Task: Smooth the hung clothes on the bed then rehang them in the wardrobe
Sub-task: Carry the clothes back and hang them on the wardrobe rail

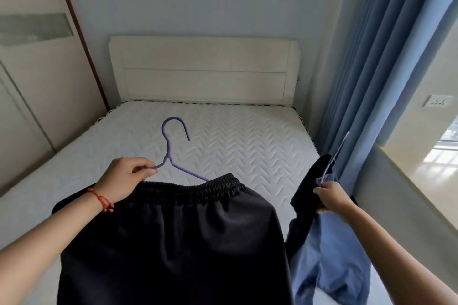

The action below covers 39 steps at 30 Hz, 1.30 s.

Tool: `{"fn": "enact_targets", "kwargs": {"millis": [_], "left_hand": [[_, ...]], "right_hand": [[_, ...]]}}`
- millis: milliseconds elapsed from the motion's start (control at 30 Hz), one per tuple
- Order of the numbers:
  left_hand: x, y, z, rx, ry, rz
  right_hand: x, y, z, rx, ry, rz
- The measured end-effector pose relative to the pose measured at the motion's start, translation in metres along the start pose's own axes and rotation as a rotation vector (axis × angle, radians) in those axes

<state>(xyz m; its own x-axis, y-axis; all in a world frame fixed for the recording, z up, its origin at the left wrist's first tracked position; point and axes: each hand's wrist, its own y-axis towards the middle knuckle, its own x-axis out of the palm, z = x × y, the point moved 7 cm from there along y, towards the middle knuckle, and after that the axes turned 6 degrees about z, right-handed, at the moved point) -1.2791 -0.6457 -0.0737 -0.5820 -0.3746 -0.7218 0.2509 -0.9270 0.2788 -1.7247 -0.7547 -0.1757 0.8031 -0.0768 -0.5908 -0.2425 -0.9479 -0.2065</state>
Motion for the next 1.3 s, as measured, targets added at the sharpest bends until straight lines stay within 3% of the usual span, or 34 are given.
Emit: {"fn": "enact_targets", "kwargs": {"millis": [300, 467, 833, 1033, 1300], "left_hand": [[-0.153, -0.076, 0.006, -0.198, 0.229, 0.229], [-0.219, -0.125, -0.013, -0.435, 0.225, 0.32], [-0.36, -0.264, -0.098, -0.869, 0.128, 0.392], [-0.462, -0.347, -0.164, -0.916, 0.014, 0.46], [-0.595, -0.446, -0.237, -0.924, -0.313, 0.538]], "right_hand": [[-0.027, -0.076, -0.116, -0.331, -0.246, -0.076], [-0.001, -0.139, -0.186, -0.52, -0.279, -0.125], [0.126, -0.314, -0.311, -0.813, -0.261, -0.391], [0.219, -0.422, -0.368, -0.896, -0.193, -0.493], [0.345, -0.581, -0.433, -0.977, -0.102, -0.615]]}}
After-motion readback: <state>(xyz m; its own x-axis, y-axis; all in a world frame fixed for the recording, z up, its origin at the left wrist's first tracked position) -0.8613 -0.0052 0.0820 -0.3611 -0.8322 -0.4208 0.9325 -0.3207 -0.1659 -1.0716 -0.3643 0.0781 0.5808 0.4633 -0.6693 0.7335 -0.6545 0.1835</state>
